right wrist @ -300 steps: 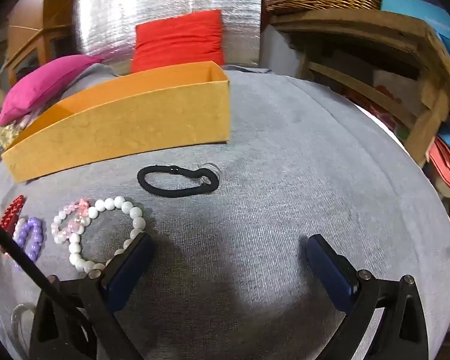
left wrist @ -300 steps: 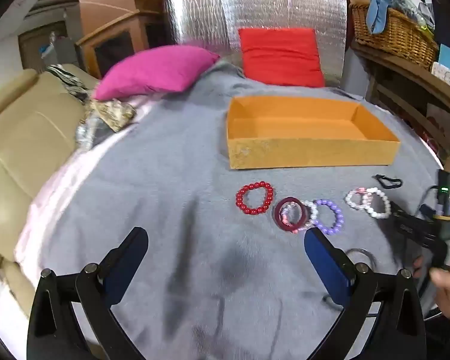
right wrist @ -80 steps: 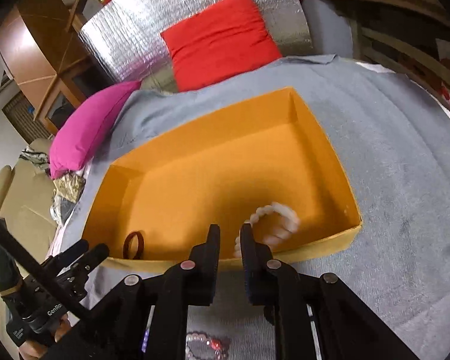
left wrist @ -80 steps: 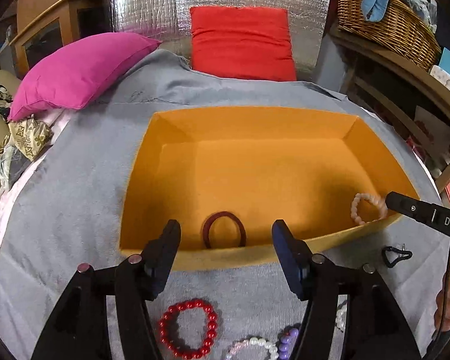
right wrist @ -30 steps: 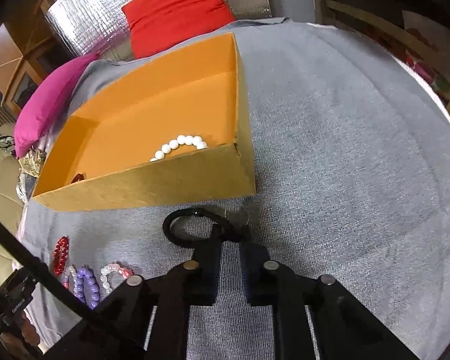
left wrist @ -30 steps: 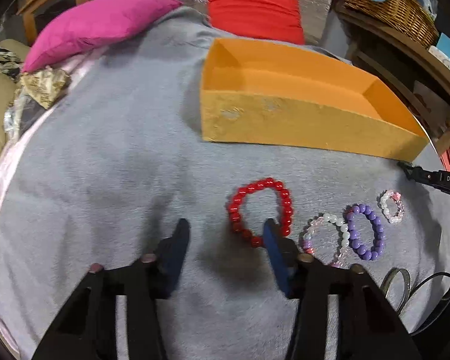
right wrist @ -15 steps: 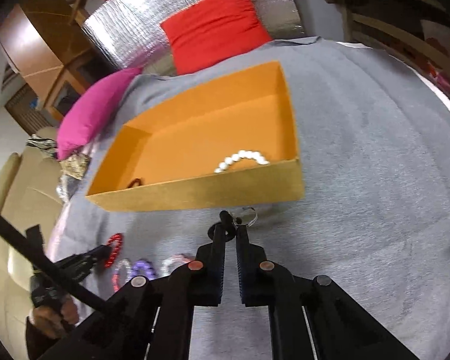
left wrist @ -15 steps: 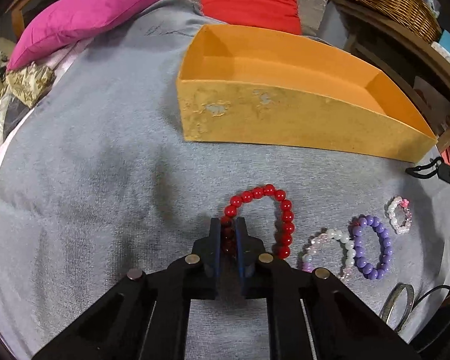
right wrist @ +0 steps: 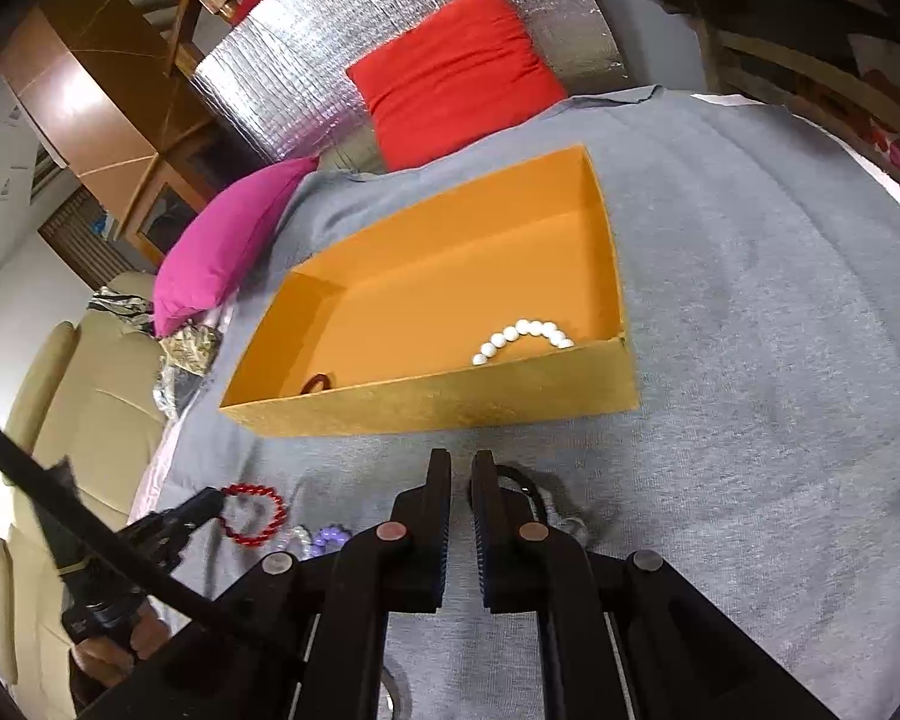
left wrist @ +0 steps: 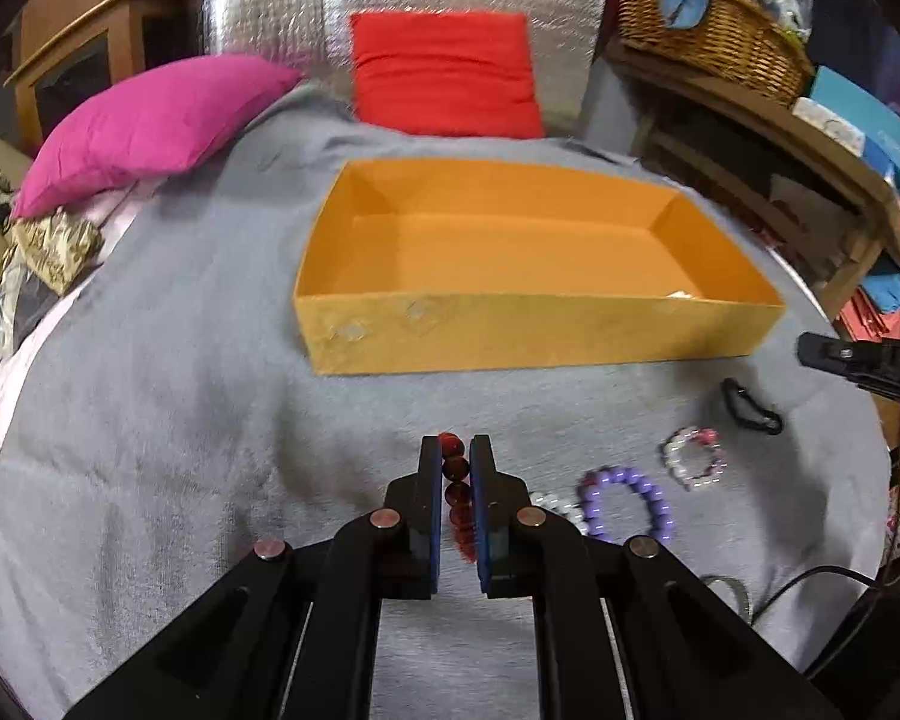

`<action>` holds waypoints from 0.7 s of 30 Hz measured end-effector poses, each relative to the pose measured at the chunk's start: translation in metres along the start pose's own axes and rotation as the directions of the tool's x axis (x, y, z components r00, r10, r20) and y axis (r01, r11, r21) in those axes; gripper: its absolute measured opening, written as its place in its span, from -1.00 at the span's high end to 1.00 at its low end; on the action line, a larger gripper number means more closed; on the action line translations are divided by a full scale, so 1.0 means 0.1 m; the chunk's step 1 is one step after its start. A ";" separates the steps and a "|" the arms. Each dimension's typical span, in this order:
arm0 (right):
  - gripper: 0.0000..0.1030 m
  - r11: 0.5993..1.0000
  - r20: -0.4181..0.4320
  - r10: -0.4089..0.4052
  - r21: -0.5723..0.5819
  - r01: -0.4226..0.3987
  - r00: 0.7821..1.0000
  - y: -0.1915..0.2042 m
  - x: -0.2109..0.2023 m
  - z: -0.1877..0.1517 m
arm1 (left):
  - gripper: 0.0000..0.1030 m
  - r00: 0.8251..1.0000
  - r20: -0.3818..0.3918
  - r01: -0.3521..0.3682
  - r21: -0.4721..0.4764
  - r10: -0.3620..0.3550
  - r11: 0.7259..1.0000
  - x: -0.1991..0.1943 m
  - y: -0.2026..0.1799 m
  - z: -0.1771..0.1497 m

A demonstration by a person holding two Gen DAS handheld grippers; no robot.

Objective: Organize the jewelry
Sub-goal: 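Carry both into the orange box and open both tools to release them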

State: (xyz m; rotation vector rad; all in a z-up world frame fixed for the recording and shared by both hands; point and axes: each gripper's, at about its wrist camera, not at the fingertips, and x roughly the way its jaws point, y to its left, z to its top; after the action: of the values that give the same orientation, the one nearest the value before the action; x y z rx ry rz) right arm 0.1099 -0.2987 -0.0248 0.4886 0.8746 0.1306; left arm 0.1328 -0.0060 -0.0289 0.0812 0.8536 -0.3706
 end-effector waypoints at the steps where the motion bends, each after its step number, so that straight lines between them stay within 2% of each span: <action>1: 0.85 1.000 -0.002 -0.015 0.001 0.015 1.000 -0.03 0.00 0.00 | 0.82 1.000 0.002 0.003 0.003 -0.003 1.000 -0.01 0.00 0.00; 3: 0.83 0.999 -0.026 -0.050 0.001 0.050 0.998 -0.08 0.05 0.00 | 0.82 1.000 -0.004 0.015 -0.006 -0.015 1.000 0.00 0.03 0.00; 5: 0.62 0.998 -0.070 -0.066 0.001 0.066 0.995 -0.12 0.12 0.01 | 0.82 1.000 -0.005 0.024 -0.011 -0.024 1.000 -0.01 0.04 -0.01; 6: 0.29 0.997 -0.089 -0.078 0.007 0.078 0.993 -0.14 0.16 0.00 | 0.82 1.000 -0.002 0.024 -0.007 -0.024 1.000 -0.02 0.04 -0.01; 7: -0.16 0.996 -0.105 -0.084 0.009 0.085 0.991 -0.16 0.19 -0.01 | 0.82 1.000 0.000 0.027 -0.006 -0.027 1.000 -0.03 0.03 -0.02; 8: -0.31 0.996 -0.115 -0.084 0.008 0.085 0.990 -0.16 0.20 -0.02 | 0.82 0.999 0.003 0.032 -0.008 -0.032 0.999 -0.05 0.03 -0.02; 9: -0.33 0.997 -0.111 -0.079 0.006 0.081 0.991 -0.15 0.21 -0.03 | 0.82 0.999 0.007 0.038 -0.007 -0.038 0.999 -0.06 0.03 -0.02; 12: -0.28 0.994 -0.112 -0.098 -0.047 0.094 0.989 -0.11 0.24 -0.06 | 0.82 0.999 0.019 0.049 0.000 -0.049 0.999 -0.10 -0.01 -0.01; 14: -0.09 0.989 -0.141 -0.136 -0.068 0.128 0.981 -0.11 0.32 -0.10 | 0.82 0.998 0.027 0.054 0.009 -0.054 0.999 -0.12 -0.04 0.00; 16: 0.35 0.984 -0.182 -0.171 -0.085 0.157 0.968 -0.12 0.43 -0.14 | 0.82 0.998 0.034 0.054 0.021 -0.054 0.998 -0.15 -0.08 0.00; 18: 0.52 0.974 -0.202 -0.216 -0.115 0.196 0.955 -0.12 0.50 -0.17 | 0.82 0.998 0.039 0.057 0.029 -0.058 0.998 -0.16 -0.12 0.01; 21: 0.54 0.967 -0.180 -0.234 -0.146 0.210 0.955 -0.08 0.49 -0.19 | 0.82 0.998 0.044 0.044 0.043 -0.046 0.998 -0.16 -0.18 0.03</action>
State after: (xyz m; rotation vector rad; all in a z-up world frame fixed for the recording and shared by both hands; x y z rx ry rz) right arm 0.1266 -0.2841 -0.0734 0.2593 1.1022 0.0266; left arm 0.1190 -0.0183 -0.0132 0.0928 0.8047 -0.4314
